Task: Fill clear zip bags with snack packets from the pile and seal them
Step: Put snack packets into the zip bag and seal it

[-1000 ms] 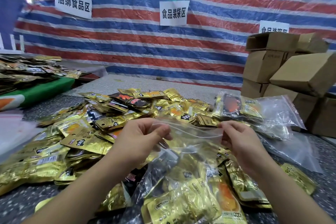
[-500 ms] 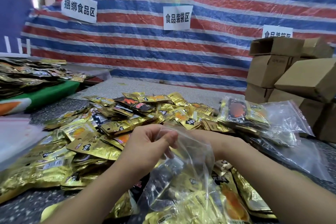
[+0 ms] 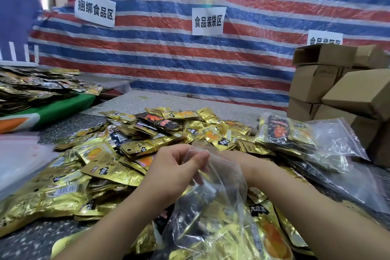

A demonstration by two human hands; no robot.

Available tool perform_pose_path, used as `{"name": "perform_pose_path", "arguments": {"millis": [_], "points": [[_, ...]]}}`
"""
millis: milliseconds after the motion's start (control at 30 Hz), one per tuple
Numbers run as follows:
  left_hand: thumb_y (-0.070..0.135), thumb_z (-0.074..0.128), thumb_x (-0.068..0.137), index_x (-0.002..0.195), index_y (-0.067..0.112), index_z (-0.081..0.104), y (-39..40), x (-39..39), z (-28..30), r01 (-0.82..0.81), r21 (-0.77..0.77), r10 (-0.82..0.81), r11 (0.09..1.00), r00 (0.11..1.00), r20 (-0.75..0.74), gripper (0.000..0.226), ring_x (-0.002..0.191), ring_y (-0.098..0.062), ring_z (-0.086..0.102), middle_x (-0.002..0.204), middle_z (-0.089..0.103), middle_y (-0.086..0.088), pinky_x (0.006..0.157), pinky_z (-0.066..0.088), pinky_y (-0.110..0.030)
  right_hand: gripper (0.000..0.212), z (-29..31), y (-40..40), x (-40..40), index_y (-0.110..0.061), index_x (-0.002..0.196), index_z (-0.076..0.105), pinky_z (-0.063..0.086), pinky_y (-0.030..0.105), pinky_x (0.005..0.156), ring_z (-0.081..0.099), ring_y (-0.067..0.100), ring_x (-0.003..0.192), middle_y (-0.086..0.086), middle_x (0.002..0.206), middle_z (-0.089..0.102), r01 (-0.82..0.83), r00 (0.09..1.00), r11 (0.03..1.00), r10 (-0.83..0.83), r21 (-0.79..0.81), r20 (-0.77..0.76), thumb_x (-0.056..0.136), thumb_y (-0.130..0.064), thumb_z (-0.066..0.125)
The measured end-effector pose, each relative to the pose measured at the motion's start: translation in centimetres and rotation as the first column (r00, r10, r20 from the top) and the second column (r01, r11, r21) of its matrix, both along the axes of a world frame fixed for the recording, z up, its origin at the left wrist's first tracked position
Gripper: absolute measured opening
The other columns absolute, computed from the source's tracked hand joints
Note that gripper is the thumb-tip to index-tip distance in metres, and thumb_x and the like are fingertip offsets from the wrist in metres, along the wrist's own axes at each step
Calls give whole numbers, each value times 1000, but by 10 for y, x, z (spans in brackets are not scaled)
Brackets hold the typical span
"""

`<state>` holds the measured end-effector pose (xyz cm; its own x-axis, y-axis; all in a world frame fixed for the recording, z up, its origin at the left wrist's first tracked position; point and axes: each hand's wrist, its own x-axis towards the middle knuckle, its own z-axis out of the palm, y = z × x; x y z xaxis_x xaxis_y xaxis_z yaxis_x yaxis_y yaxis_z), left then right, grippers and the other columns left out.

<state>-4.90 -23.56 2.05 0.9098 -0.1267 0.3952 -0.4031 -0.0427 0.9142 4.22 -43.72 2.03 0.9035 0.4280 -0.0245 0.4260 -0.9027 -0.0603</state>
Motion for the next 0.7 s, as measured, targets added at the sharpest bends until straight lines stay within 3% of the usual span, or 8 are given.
{"name": "perform_pose_path", "arguments": {"millis": [167,267,333,400,467,533,633,700], "points": [[18,61,94,71,11,70,1,0,0,13,-4,-13,1000,1000,6,25,48,-9,59,60,69,0,51,48,-20,44,-2,-7,8,-46,131,50,46,28,101,43,0,98,-21,111,56,-50,999,999,50,7,18,95,-23,61],[18,61,94,71,11,71,1,1,0,15,-13,-14,1000,1000,12,25,48,-8,59,62,70,-2,50,48,-20,23,-2,1,12,-46,98,54,48,21,78,52,6,87,-19,89,56,-25,999,999,27,-48,40,94,-24,61],[18,61,93,72,10,71,0,1,-1,18,-15,-18,1000,1000,13,26,48,-9,59,64,71,-3,50,48,-21,36,-4,5,15,-40,74,37,42,15,67,53,12,80,-18,74,46,15,997,990,-5,-143,71,94,-22,62],[19,61,94,72,8,71,1,1,-1,15,-7,-15,1000,1000,14,27,48,-10,59,63,70,-3,50,49,-21,38,-5,6,16,-38,74,37,42,12,73,49,8,76,-19,73,41,35,994,985,-18,-166,104,92,-18,65],[19,60,94,72,8,71,1,1,-2,14,-2,-14,1000,1000,9,27,48,-10,59,62,70,-3,50,48,-21,17,-6,7,16,-30,97,53,43,13,84,50,7,79,-15,80,48,-2,991,978,30,-209,131,90,-23,68],[19,60,94,73,9,71,1,2,-2,17,-5,-17,1000,1000,1,26,49,-10,59,63,70,-3,50,48,-21,31,-7,10,18,-27,118,53,45,18,78,55,12,81,-9,92,61,-1,977,971,52,-240,206,91,-37,66],[21,61,94,73,10,71,1,3,-2,15,-10,-15,1000,1000,-13,26,49,-11,60,66,71,-4,51,49,-22,25,-9,8,15,-27,116,59,34,9,56,56,9,75,-10,91,65,21,964,1000,-16,-15,265,95,-39,62],[23,61,93,73,10,71,1,3,-1,7,-12,-7,1000,1000,-15,26,48,-11,60,66,71,-4,50,49,-23,14,-7,4,11,-24,106,64,47,15,64,63,12,79,-11,87,66,8,967,962,-77,272,244,95,-33,63]]}}
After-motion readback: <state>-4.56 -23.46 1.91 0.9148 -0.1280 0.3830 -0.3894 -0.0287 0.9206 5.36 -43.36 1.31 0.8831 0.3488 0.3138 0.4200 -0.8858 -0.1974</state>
